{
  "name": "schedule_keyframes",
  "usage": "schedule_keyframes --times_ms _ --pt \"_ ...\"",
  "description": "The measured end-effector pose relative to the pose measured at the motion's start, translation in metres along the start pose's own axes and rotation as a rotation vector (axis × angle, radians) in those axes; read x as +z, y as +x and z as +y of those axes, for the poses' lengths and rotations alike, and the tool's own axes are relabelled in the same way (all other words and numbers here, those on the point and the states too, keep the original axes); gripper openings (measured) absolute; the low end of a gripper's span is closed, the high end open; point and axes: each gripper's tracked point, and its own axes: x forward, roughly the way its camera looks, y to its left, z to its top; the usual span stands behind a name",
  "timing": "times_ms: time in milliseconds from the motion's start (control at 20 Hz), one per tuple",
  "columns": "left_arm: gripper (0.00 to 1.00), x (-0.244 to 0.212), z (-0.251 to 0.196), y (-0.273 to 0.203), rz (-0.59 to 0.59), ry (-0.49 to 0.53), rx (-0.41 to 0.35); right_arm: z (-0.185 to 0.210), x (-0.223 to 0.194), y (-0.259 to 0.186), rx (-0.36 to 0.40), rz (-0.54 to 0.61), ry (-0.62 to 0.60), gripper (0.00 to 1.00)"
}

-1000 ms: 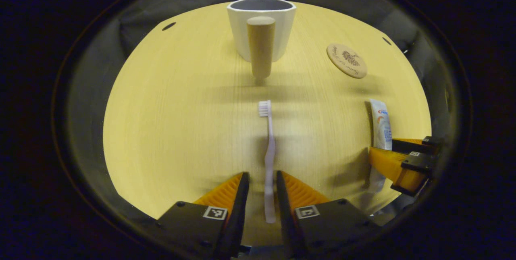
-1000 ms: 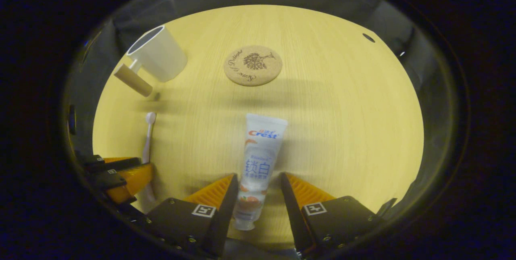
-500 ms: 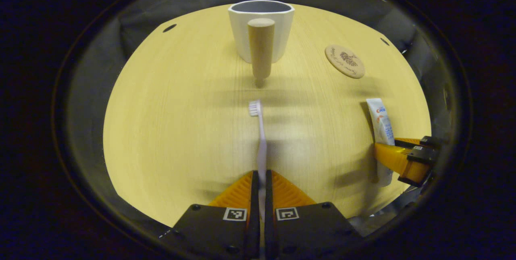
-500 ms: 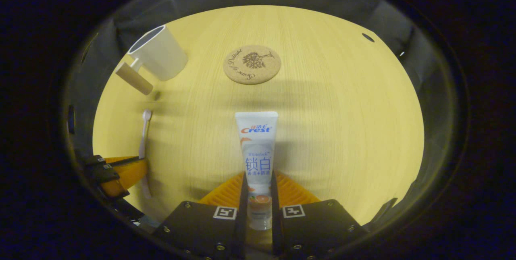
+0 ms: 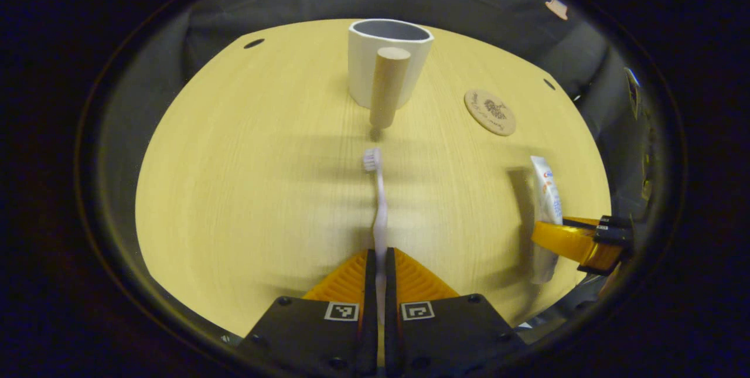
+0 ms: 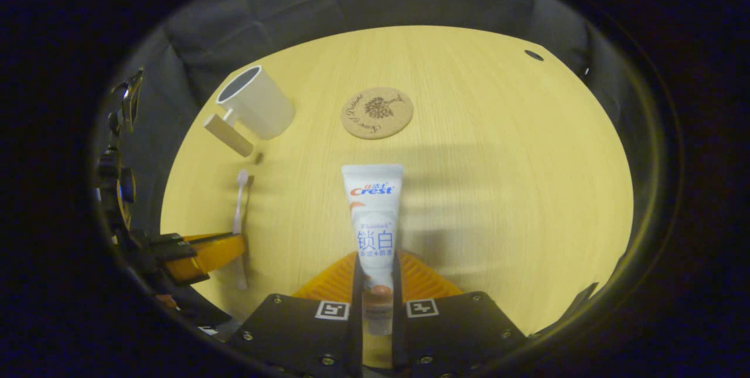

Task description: Put the toothbrush and toothpaste on the desktop into the cup, then pick up the cup and place it on the coaster on the desktop.

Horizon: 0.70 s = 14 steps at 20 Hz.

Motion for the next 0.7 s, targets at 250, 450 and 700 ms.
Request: schedule_keyframes --times_ms 250,450,700 --pt "0.12 0.005 0.002 -0.018 -0.083 -0.034 -0.013 0.007 0.013 -0.016 0.035 -0.081 -0.005 0.2" --pt "0.12 0.012 0.015 -0.036 -0.166 -0.061 -0.003 0.013 0.024 -0.026 0.057 -0.13 -0.005 0.2" --pt "0.12 0.034 0.029 -0.061 -0.336 -0.11 -0.017 0.021 0.04 -0.039 0.076 -0.196 -0.028 0.2"
